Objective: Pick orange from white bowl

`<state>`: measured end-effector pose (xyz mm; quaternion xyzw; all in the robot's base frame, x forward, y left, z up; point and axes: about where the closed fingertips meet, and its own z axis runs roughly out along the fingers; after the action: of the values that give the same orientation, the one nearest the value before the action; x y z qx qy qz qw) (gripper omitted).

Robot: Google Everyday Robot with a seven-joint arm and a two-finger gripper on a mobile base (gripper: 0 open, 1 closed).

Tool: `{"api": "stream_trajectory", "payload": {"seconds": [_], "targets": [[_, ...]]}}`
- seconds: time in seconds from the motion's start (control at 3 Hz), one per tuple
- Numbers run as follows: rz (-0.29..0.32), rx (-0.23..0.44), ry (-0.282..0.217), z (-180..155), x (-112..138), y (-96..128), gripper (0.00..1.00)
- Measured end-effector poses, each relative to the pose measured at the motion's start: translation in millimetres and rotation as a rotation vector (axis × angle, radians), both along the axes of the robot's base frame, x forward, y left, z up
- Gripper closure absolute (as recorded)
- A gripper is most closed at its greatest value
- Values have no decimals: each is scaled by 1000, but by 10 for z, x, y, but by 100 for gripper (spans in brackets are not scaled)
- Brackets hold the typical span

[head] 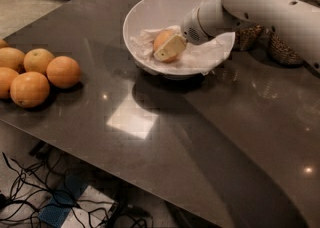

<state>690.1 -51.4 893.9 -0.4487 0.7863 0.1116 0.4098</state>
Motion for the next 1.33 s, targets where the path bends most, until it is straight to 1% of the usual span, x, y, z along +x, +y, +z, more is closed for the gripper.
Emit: {"api": "stream_trajectory", "payload": {"seconds": [0.67, 1.33], "targets": [[-9, 0, 19, -129, 70, 18, 19], [-9, 2, 65, -327, 144, 84, 26]]}}
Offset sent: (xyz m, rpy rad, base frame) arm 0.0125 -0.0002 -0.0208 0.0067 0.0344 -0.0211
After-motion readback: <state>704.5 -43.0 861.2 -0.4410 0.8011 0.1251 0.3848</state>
